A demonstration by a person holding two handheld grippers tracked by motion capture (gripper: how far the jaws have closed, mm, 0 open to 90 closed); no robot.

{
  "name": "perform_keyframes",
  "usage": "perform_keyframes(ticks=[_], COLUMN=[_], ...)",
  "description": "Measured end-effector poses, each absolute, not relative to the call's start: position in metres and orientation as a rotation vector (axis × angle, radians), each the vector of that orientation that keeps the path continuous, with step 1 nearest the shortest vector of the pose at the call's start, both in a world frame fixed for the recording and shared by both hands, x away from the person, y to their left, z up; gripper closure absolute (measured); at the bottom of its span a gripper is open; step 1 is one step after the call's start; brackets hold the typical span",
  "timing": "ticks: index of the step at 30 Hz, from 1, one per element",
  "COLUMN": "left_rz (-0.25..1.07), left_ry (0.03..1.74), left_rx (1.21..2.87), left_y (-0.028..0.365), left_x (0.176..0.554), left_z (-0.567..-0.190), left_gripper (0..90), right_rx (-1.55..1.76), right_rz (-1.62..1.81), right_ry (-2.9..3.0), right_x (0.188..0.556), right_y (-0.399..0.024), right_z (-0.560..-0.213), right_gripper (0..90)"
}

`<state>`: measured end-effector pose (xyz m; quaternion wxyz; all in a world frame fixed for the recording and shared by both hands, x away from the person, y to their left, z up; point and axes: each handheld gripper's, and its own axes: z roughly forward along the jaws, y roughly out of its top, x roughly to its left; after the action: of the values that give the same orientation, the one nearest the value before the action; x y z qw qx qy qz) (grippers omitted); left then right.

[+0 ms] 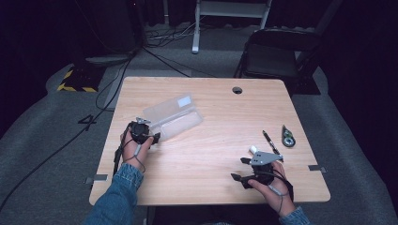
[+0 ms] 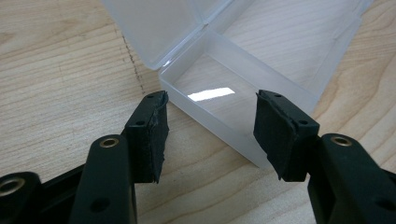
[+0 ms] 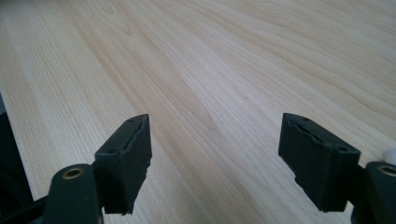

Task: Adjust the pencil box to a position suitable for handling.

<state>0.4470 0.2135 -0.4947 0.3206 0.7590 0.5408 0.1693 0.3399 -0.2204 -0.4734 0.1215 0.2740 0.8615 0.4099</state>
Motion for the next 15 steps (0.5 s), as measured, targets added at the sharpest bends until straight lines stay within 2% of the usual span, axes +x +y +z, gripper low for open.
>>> perform_keyframes(ticks=[7,15], left_rz=[0.476,0.447], left_ry=[1.379,1.316], left_rx=[2.012,2.038], left_y=[0.212,0.209], left_x=[0.445,0.437], left_z=[-0.497,-0.497], left_gripper=[45.6,45.6], right_rx=[0.874,0.963], right_rz=[1.221,1.251], right_ry=[2.433,2.32], right_x=[0.343,0.346], right_y=[-0.246,-0.278], right_z=[-0.457,-0.438], right_gripper=[26.5,26.4])
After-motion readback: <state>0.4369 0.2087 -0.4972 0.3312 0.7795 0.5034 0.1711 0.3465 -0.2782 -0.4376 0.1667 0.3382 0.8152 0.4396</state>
